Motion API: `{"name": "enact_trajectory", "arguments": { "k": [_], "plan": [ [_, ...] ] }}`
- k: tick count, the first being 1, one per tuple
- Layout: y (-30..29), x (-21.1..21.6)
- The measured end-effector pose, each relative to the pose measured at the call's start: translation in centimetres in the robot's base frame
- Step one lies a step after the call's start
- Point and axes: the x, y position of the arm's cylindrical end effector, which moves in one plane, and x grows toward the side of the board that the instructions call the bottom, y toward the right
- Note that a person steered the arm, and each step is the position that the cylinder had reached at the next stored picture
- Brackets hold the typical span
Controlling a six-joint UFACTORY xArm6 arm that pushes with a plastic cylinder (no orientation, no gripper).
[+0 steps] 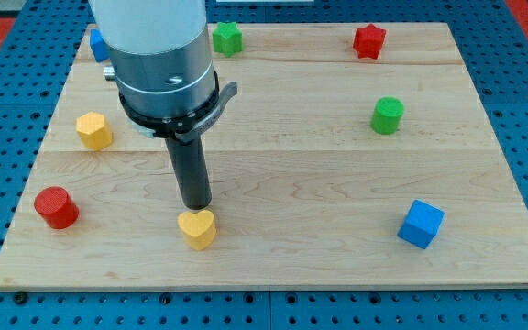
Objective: Move the blue cube to the right of the red circle
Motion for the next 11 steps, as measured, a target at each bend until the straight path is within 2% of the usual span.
{"name": "enact_trajectory", "arguments": {
  "k": [1,2,4,7,8,9,10,11],
  "plan": [
    [0.0,0.9],
    [-0.6,6.9],
    [3.6,7.6],
    [30.0,8.7],
    [32.1,5.7],
    [22.6,3.1],
    [16.5,1.6],
    [19.1,2.9]
  ]
}}
